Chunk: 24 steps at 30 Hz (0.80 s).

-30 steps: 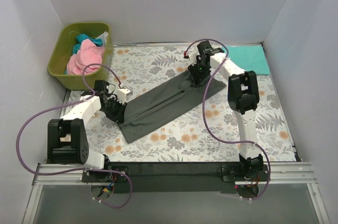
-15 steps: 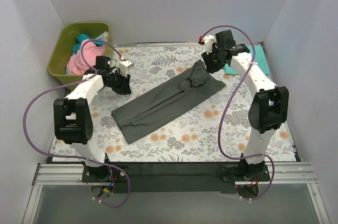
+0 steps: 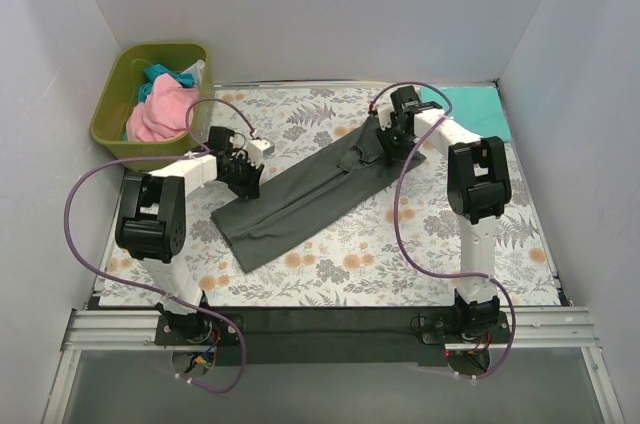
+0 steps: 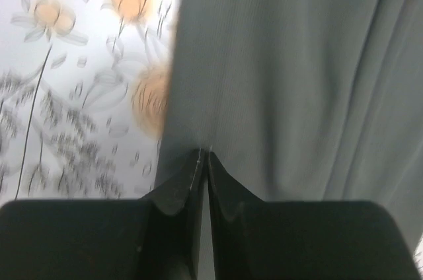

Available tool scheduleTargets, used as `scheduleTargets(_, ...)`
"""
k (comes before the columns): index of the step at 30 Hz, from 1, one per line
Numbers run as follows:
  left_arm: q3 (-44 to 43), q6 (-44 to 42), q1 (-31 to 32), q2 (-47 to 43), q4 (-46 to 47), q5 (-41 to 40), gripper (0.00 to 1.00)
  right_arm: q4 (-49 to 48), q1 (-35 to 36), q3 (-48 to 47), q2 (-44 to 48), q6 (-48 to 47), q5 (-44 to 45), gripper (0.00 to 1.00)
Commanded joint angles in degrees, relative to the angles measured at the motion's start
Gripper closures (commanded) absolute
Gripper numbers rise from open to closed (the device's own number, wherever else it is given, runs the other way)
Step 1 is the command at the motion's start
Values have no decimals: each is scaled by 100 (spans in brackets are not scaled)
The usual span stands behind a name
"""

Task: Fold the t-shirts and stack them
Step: Fold the tshirt

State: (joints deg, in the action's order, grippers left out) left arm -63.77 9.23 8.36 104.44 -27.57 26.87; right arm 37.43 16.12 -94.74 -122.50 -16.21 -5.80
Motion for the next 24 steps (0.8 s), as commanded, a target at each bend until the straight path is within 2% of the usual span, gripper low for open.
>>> scheduleTargets(1, 636, -281, -36, -547, 33, -534, 92, -245, -47, -641, -520, 30, 185, 76)
scheduleTargets(6, 1604, -449, 104, -1162, -213, -543, 97, -324, -56, -1721, -1363, -75, 167, 76)
scheduleTargets(9, 1754, -265, 665, -1531, -555, -333, 97, -307, -4, -2766, -1978, -119, 44, 75)
scheduleTargets(10, 1745, -169, 1024, -1741, -608, -140, 97, -315, 23, -3335, -2119, -215, -8, 73)
scheduleTargets(13, 1526, 297, 1606, -1857, -776, 203, 96, -368, 163, -3884, -2340, -348, 114, 68)
scheduleTargets(16, 1113, 727, 1695, -1770, -1004, 652, 94, -683, 137, -3518, -1850, -453, 255, 65)
scheduleTargets(20, 910, 913, 1678, -1874, -760, 442, 92, -895, 23, -2228, -656, -611, 106, 64)
scheduleTargets(24, 796, 905, 1660, -1937, -355, 144, 87, -930, 32, -1559, -3, -437, -349, 61)
